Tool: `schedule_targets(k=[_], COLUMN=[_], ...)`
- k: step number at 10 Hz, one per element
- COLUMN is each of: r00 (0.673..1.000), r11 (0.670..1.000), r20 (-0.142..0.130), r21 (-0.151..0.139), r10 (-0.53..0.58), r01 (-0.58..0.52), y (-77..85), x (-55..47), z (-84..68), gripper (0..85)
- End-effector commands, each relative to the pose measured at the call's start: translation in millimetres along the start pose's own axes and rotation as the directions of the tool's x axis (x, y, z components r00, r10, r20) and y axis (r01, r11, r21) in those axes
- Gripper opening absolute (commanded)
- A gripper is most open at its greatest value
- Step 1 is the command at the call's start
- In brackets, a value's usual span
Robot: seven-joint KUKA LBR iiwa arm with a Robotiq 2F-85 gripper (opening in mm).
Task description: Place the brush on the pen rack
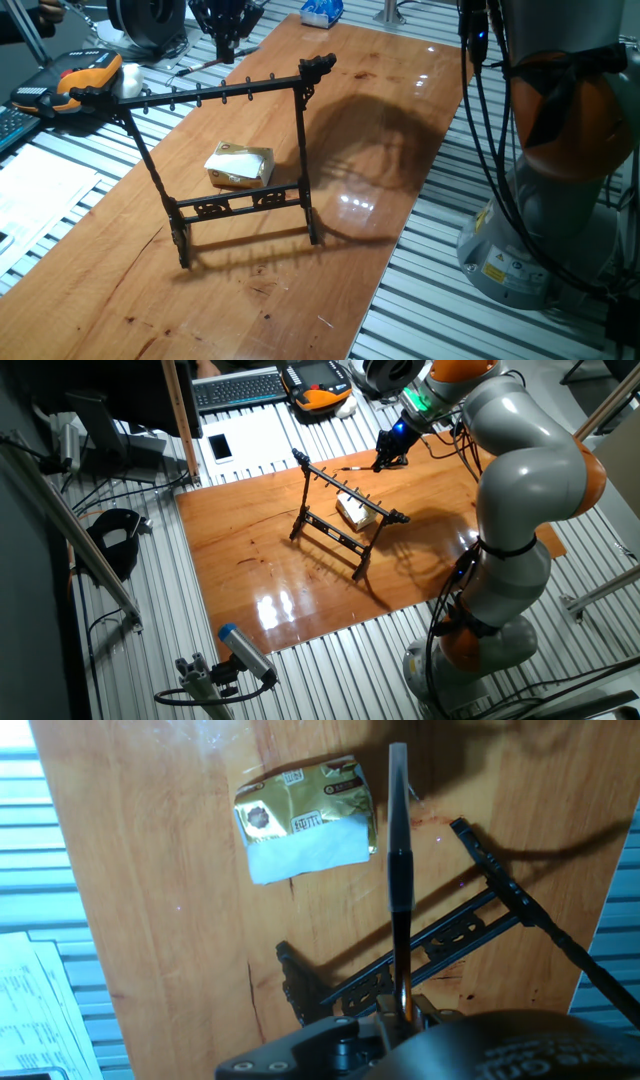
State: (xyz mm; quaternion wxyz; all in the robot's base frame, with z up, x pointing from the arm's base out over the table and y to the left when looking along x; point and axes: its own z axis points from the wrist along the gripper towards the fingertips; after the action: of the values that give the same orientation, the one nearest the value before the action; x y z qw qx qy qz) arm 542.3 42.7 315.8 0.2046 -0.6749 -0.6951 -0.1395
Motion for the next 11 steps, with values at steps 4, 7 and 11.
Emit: schedule_targets(k=[4, 7, 11], r00=[1.0, 0.999, 0.998], r11=[1.0, 1.0, 0.999], r20=[0.015, 0.026, 0.043], r21=[-0.003, -0.006, -0.009], r10=[-0.011, -0.021, -0.041], r01=[0.011, 0.021, 0.041], y=[-0.7, -0.7, -0.8], x=[2.0, 1.5, 1.6], z=[3.7, 4.4, 4.2], gripper=[0.0, 0.0, 0.0])
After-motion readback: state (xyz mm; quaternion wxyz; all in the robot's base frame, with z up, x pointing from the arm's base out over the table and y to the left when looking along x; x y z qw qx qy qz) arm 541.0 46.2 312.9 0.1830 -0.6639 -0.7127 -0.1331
